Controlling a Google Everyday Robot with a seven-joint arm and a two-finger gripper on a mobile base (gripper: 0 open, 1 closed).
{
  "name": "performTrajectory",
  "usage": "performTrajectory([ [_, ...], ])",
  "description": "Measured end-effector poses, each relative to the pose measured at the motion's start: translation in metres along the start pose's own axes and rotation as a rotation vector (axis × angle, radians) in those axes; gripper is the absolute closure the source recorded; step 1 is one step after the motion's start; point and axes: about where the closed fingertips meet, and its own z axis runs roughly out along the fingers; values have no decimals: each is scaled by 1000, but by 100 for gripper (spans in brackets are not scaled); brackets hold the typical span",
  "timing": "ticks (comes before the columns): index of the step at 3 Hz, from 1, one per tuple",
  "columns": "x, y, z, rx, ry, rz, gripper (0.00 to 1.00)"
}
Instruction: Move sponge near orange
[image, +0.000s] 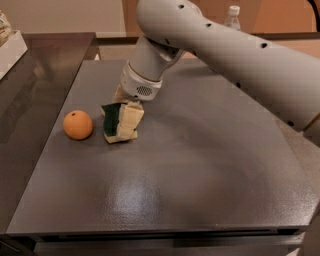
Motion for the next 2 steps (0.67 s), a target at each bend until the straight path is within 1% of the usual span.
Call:
performTrajectory([
  [1, -1, 0, 1, -2, 0, -1, 0],
  [2, -1, 0, 1, -2, 0, -1, 0],
])
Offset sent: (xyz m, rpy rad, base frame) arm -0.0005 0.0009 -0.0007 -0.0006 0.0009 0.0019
